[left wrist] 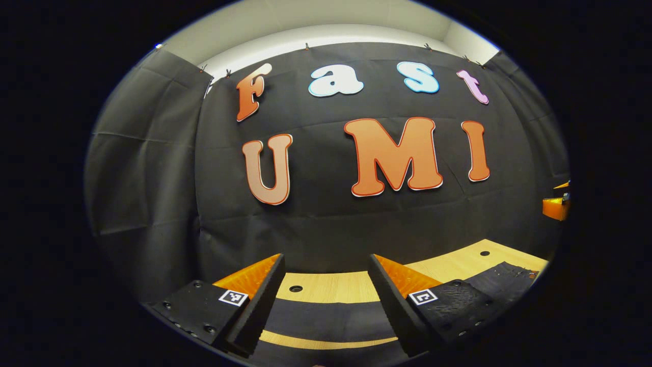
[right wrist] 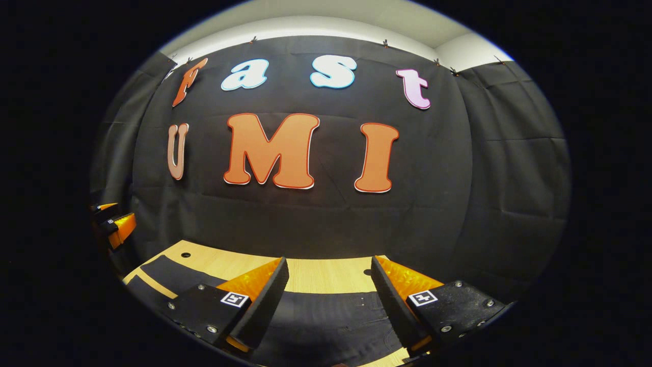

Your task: Grasp the waist and the cuffs of the jeans and fold them to make the two legs overlap; first hold the waist and fold one-third of the jeans toward the cuffs, then hold the cuffs and fold the remaining one-third in the same direction to finish folding.

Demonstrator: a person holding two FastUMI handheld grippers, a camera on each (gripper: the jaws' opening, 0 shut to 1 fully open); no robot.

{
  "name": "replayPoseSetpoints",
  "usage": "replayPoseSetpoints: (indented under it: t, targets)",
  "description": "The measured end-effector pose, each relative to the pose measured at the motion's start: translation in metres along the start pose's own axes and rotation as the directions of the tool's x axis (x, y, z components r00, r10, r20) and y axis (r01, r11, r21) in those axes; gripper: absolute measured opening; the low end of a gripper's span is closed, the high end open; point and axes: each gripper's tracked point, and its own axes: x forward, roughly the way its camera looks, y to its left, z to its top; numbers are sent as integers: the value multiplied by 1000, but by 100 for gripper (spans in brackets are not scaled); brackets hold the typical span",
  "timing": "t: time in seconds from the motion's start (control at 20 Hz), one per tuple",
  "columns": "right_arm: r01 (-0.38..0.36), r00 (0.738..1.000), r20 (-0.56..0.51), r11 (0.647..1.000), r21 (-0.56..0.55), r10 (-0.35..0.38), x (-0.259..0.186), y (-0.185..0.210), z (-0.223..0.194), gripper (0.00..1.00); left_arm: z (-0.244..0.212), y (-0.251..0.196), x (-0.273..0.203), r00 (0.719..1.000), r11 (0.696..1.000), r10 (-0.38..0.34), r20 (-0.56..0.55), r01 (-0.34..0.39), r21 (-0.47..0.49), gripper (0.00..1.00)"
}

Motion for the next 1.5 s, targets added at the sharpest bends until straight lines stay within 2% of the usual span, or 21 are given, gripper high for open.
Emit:
replayPoseSetpoints:
  t: [0.2,0.6,0.8,1.25,1.5]
  targets:
    - [-24,1000,5,1000,4,24,5,8,3,98,4,1,-3,1000,1000,2,17,-2,14,99]
    - [-44,999,6,999,-8,44,14,15,3,98,-8,17,-2,999,999,39,-20,-39,-9,99]
    - [-32,999,-17,999,10,32,15,8,-4,98,-22,25,0,997,998,45,-59,-47,-31,99]
    - [11,998,-64,1000,18,-10,15,-10,-19,98,-56,65,-10,982,989,109,-153,-122,-82,99]
    - [7,998,-66,1000,3,-7,11,-7,-23,98,-46,61,-13,986,992,101,-129,-111,-68,99]
